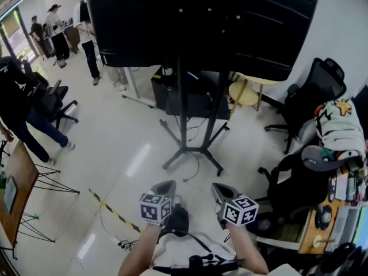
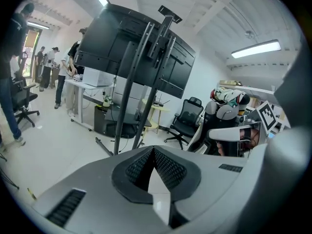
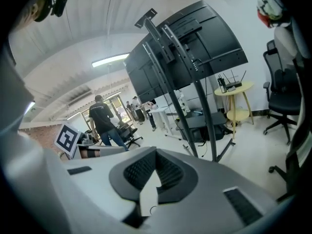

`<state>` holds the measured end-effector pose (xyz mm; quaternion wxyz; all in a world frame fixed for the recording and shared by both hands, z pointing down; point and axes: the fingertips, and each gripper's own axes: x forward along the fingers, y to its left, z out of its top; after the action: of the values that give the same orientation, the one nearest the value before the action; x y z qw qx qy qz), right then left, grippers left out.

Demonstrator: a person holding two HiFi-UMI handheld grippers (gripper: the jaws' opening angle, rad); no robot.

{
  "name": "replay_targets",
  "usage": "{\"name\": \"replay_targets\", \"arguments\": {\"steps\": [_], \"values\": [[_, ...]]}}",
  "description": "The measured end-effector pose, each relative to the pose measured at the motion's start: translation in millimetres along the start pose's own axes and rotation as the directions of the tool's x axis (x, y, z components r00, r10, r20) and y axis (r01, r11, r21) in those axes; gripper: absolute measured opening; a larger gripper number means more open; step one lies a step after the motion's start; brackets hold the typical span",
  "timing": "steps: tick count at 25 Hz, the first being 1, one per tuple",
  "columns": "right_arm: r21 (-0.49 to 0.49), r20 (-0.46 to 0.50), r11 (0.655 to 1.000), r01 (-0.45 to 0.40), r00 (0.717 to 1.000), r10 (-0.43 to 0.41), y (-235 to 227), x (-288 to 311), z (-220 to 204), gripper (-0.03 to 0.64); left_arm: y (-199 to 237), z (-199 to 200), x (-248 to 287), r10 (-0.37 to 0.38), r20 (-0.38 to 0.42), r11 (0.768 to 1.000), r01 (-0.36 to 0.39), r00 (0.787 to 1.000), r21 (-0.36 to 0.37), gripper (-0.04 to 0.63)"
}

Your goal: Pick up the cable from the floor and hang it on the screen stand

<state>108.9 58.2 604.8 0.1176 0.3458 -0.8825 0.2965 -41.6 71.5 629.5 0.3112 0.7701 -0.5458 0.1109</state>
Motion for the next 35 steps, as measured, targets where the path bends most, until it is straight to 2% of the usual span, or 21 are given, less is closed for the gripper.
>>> {"name": "replay_targets", "arguments": {"steps": [14, 27, 35], "values": [[0.010, -0.015, 0.999, 0.037, 0.999, -0.036, -33.2, 111.5, 75.3, 0.003, 87.1, 88.1, 86.9, -0.029, -0.024, 1.000, 0.029, 0.999, -0.003, 0.000], [0.022, -0.009, 0.996, 0.089, 0.996, -0.088, -60.8, 164.0, 116.5, 0.003, 128.7, 117.4, 145.9, -0.048, -0.070, 0.999, 0.049, 0.996, 0.009, 0.000], [0.003, -0.040, 0.999, 0.053, 0.998, -0.053, -82.5, 194.4, 134.9, 0.003, 151.2, 126.9, 189.7, 0.011, -0.082, 1.000, -0.012, 0.997, -0.008, 0.000]]}}
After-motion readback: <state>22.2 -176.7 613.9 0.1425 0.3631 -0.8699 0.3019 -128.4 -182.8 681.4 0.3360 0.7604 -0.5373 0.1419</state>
